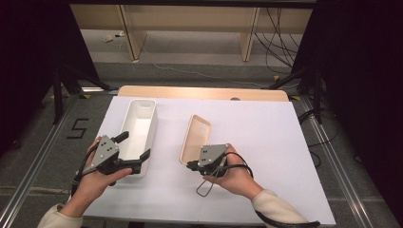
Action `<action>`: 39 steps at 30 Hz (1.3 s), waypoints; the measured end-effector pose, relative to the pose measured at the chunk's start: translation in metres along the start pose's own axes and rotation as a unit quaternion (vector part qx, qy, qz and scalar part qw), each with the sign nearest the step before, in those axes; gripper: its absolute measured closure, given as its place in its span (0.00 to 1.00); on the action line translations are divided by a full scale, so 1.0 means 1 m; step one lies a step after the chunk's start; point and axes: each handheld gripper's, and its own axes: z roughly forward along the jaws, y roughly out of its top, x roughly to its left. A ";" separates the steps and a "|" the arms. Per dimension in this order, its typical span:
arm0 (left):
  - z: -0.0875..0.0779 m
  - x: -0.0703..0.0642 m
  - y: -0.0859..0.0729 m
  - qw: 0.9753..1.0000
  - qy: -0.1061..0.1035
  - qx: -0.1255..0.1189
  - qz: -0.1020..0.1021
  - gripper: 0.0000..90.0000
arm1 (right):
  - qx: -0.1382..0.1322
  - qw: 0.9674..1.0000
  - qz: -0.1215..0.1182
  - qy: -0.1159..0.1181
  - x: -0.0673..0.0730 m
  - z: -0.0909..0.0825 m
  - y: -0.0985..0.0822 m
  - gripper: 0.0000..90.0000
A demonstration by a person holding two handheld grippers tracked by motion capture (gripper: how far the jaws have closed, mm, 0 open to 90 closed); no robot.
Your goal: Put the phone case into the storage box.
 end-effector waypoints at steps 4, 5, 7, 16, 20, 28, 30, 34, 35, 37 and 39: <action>0.002 -0.001 0.003 1.000 -0.005 0.000 -0.003 0.07 | -0.003 1.000 -0.003 -0.002 0.000 0.001 0.002 0.98; 0.003 -0.001 0.005 1.000 -0.006 0.000 -0.002 0.07 | -0.004 1.000 -0.002 -0.002 0.000 0.001 0.002 0.98; 0.005 -0.002 0.006 1.000 -0.007 -0.001 -0.002 0.07 | -0.005 1.000 -0.003 -0.002 0.000 0.001 0.003 0.98; 0.010 -0.002 0.010 1.000 -0.014 0.003 0.000 0.07 | -0.011 1.000 -0.007 0.001 0.001 0.006 0.009 0.98; 0.011 -0.002 0.011 1.000 -0.016 0.001 -0.001 0.07 | -0.012 1.000 -0.008 0.004 0.002 0.009 0.012 0.98; 0.015 -0.004 0.014 1.000 -0.022 0.001 0.000 0.07 | -0.017 1.000 -0.013 0.008 0.003 0.014 0.018 0.98; 0.016 -0.005 0.015 1.000 -0.024 0.003 0.001 0.08 | -0.018 1.000 -0.016 0.006 0.003 0.015 0.019 0.98; 0.020 -0.008 0.016 1.000 -0.030 0.002 0.000 0.08 | -0.020 1.000 -0.018 0.010 0.005 0.017 0.022 0.98; 0.020 -0.008 0.016 1.000 -0.031 0.003 0.001 0.08 | -0.020 1.000 -0.017 0.012 0.005 0.018 0.022 0.98; 0.022 -0.010 0.017 0.999 -0.033 0.003 0.001 0.08 | -0.021 1.000 -0.020 0.012 0.005 0.019 0.023 0.98; 0.023 -0.011 0.018 0.999 -0.035 0.004 0.003 0.08 | -0.022 0.999 -0.019 0.014 0.006 0.019 0.024 0.98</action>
